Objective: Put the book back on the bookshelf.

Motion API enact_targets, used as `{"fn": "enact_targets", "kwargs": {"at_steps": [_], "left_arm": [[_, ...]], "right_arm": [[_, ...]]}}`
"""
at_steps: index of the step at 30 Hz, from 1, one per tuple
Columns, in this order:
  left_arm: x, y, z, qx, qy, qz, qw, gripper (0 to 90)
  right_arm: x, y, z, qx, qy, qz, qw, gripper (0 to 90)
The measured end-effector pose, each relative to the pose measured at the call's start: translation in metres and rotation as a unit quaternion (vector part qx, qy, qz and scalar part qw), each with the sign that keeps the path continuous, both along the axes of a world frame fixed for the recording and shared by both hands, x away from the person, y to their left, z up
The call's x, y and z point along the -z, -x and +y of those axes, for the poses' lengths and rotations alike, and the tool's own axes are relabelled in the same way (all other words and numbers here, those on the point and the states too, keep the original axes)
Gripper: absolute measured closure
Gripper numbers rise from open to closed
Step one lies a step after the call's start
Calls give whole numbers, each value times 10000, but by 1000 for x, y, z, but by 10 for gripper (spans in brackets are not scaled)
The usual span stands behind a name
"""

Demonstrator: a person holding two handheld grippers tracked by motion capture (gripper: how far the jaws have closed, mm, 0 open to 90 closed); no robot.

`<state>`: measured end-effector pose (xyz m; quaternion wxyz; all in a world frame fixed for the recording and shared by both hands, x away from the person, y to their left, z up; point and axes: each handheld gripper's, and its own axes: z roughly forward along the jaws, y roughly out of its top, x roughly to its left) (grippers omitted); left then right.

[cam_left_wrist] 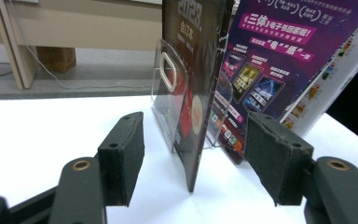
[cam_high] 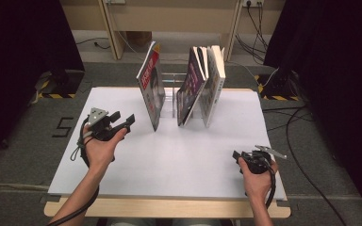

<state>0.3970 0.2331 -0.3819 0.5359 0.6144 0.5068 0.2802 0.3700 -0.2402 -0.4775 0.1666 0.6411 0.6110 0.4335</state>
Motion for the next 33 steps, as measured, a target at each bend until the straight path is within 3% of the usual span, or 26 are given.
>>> {"fn": "enact_targets", "kwargs": {"at_steps": [9,33], "left_arm": [[13,14,9,0,98,106,9999,372],[48,45,46,-114,-14,368,9993,368]], "right_arm": [[0,0,3,-2,5,15,10000,581],[-1,1,1,36,7,-16,10000,580]]}}
